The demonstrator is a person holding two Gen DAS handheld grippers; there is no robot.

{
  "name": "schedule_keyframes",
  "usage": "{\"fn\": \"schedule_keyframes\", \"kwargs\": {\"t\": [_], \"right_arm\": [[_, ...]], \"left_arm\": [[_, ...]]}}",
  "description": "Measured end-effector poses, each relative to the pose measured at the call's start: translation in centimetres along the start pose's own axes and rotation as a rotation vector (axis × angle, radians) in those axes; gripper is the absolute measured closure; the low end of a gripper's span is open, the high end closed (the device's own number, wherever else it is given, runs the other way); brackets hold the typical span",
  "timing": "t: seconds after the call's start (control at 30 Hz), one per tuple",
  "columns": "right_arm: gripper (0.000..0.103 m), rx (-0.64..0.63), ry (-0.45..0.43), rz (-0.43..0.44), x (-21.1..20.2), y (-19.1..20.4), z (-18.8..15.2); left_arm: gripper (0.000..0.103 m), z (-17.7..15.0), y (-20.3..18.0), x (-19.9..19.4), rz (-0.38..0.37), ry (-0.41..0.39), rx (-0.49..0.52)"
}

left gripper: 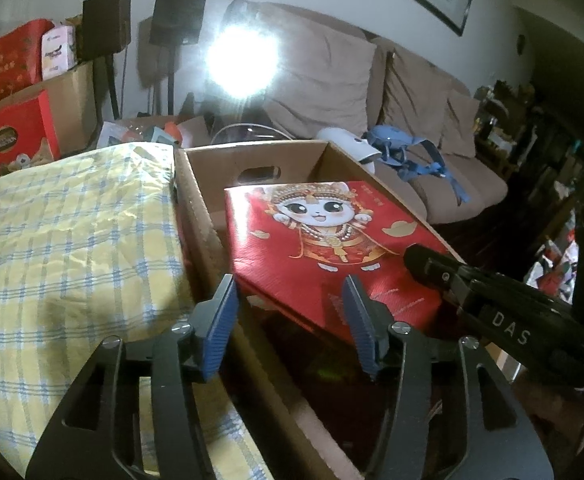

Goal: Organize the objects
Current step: 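Open both tools to release the cartoon bag and withdraw them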

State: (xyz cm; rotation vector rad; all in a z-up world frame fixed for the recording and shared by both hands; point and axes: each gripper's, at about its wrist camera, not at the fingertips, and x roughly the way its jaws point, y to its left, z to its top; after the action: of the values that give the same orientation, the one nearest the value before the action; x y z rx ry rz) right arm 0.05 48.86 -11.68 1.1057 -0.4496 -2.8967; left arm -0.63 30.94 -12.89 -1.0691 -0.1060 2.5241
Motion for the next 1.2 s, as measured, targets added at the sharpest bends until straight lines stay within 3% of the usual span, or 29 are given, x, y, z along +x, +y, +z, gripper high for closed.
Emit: {"fn": "schedule_keyframes", "kwargs": {"t": [0.2, 0.4, 0.67, 1.2], "right_arm": [[0.091, 0.012, 0.000, -0.008, 0.0, 0.1, 0.1], [0.089, 0.004, 0.003, -0.012, 0.0, -0.1, 0.1], [0.089, 0.005, 0.006, -0.010, 0.1, -0.1, 0.1], [0.088, -0.019, -0.011, -0.038, -0.1, 0.2, 0.2]], "left_arm": [[0.051, 0.4, 0.6, -1.5, 0.029, -0.044, 0.029], [0.051, 0.8, 0.2, -1.5, 0.022, -0.039, 0.060], [0.051, -0.1, -1.4, 0.1, 0.012, 0.014, 0.119], [0.051, -1.1, -1.6, 1.4, -0.020, 0.064, 0.108]]}}
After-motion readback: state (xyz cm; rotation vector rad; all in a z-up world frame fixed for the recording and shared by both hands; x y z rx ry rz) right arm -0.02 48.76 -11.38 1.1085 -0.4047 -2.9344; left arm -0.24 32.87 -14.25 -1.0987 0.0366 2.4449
